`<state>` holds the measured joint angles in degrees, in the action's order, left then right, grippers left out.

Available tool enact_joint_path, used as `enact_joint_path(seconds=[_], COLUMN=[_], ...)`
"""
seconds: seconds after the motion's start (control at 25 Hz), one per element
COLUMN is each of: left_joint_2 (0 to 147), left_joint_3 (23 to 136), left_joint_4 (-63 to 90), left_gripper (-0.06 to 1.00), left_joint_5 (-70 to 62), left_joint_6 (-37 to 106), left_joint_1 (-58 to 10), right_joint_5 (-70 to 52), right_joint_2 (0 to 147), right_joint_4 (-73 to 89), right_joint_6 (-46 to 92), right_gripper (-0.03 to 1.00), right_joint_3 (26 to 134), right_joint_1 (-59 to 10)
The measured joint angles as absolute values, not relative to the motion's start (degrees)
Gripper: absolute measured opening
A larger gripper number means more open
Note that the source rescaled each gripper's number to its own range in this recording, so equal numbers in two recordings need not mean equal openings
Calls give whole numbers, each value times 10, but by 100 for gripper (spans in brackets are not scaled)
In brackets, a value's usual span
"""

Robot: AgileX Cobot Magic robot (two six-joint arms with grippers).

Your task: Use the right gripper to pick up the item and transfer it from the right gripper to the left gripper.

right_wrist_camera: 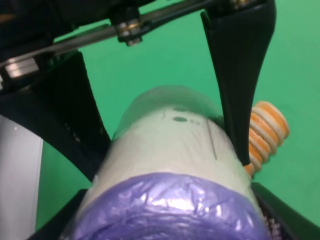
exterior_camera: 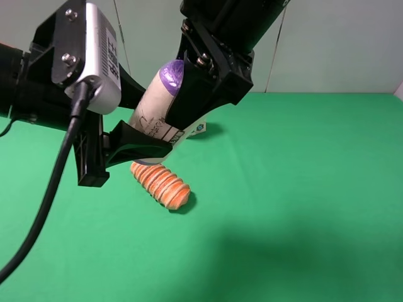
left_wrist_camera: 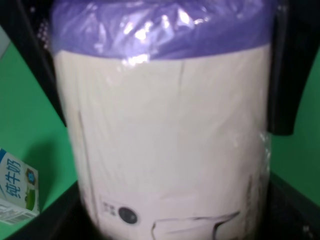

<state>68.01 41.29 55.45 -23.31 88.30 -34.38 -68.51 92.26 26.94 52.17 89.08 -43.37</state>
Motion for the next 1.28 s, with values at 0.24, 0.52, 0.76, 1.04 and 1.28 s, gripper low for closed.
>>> enact_joint_path(seconds=[0.24,0.52,0.76,1.04,1.28], left_joint_2=[683,683,683,683,683], left_joint_3=[413,413,413,413,413], left_joint_4=[569,579,580,581,582], left_gripper=[0,0,0,0,0], left_joint_5=[-235,-236,-236,-235,-228], left_joint_6=[885,884,884,884,882], left_joint_1=[-344,-344,-344,-344,-344], right_joint_5=[-686,-677,-681,-697,-699], right_joint_2=[921,920,919,885,842], right_joint_4=[269,280,275,171,68], right_joint_6=[520,443,426,371,281], right_gripper=[0,86,99,100,100], right_joint_3=[891,891,891,891,891], right_joint_1=[-434,-434,-434,-434,-434])
